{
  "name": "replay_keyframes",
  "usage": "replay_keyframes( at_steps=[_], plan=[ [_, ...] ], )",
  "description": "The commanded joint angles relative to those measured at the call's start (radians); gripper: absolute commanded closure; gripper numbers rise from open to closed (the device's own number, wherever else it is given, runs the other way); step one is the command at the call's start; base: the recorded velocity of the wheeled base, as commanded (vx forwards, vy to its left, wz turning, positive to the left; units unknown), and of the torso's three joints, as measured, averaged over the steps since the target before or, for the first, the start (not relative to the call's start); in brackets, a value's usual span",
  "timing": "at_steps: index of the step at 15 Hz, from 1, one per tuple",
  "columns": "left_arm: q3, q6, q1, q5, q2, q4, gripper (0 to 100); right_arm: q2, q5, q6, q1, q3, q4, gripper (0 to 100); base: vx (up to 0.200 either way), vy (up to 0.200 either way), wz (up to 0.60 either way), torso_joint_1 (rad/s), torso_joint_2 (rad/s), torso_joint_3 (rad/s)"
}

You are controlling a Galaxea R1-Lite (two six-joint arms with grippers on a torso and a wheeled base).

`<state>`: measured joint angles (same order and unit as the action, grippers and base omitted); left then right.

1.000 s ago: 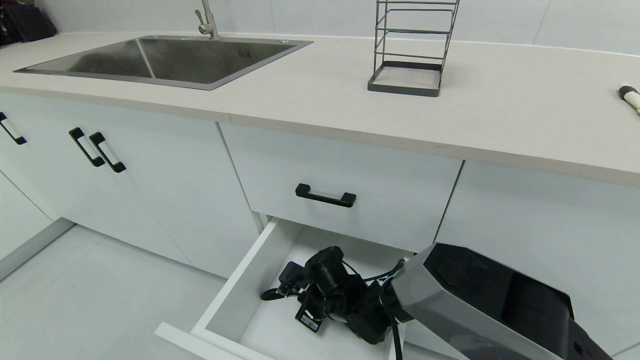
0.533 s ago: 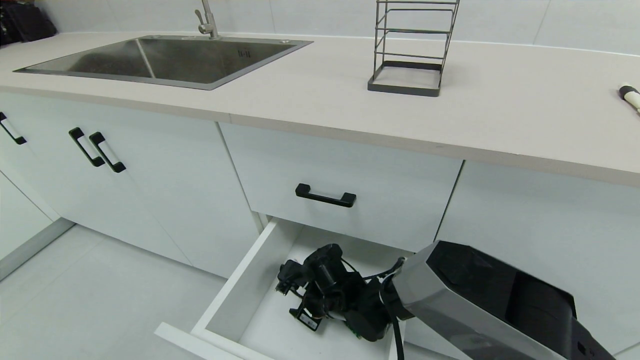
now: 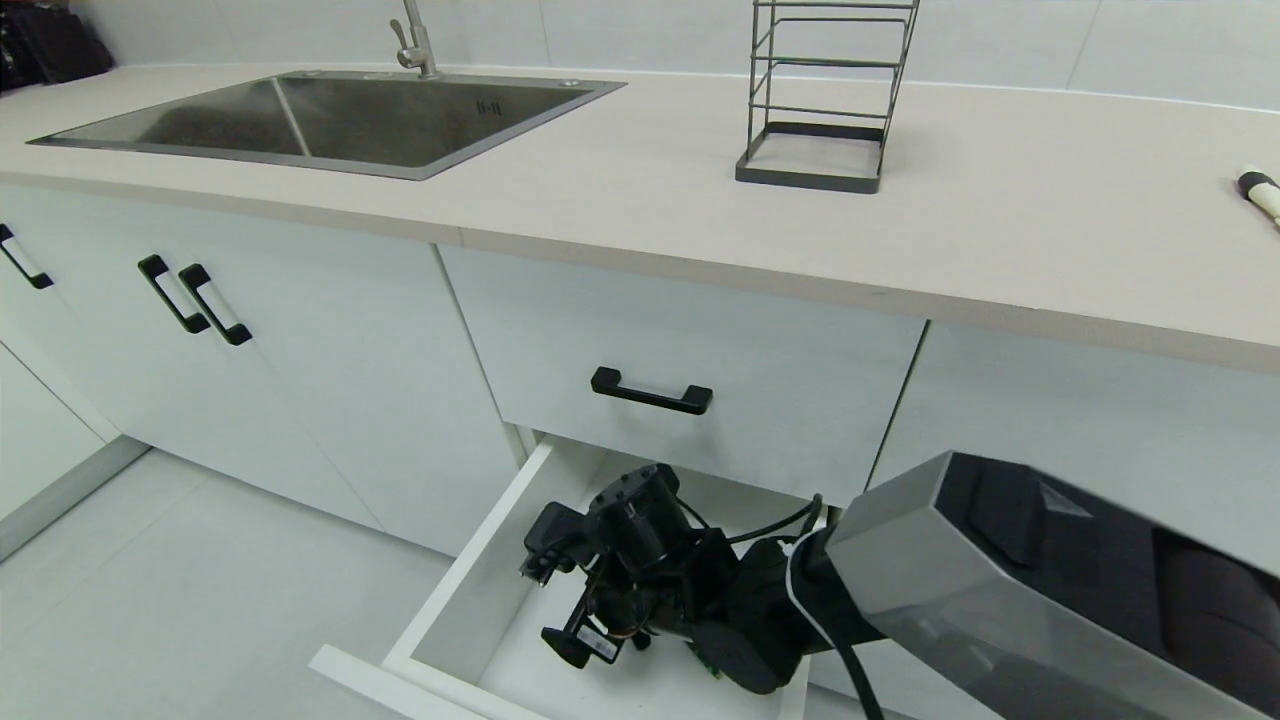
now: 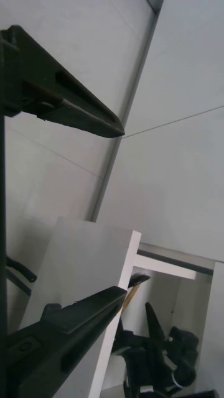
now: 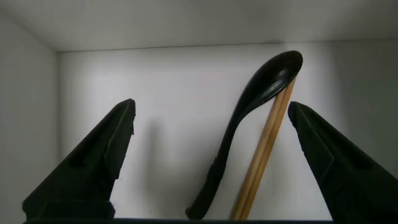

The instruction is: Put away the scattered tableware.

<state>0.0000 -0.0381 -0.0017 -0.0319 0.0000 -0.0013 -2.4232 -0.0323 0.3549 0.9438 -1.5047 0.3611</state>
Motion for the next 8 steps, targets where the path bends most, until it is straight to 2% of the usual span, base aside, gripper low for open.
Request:
replay_keyframes(
  at_steps=[1, 4, 6, 7, 8],
  plan=[
    [0.000, 0.000, 0.000, 0.000, 0.000, 0.000, 0, 0.124, 0.000, 0.001, 0.024, 0.054, 0.006, 0, 0.000, 0.000, 0.00, 0.000, 0.00, 0.000],
    [0.000, 0.000, 0.000, 0.000, 0.000, 0.000, 0, 0.237, 0.000, 0.001, 0.062, 0.132, 0.009, 0, 0.000, 0.000, 0.00, 0.000, 0.00, 0.000],
    [0.000, 0.000, 0.000, 0.000, 0.000, 0.000, 0, 0.389, -0.001, 0.001, 0.095, 0.291, 0.022, 0, 0.000, 0.000, 0.00, 0.000, 0.00, 0.000],
    [0.000, 0.000, 0.000, 0.000, 0.000, 0.000, 0, 0.423, -0.001, 0.001, 0.095, 0.330, 0.032, 0, 0.000, 0.000, 0.00, 0.000, 0.00, 0.000],
    [0.000, 0.000, 0.000, 0.000, 0.000, 0.000, 0, 0.516, 0.002, -0.002, 0.093, 0.437, 0.065, 0, 0.000, 0.000, 0.00, 0.000, 0.00, 0.000]
  ],
)
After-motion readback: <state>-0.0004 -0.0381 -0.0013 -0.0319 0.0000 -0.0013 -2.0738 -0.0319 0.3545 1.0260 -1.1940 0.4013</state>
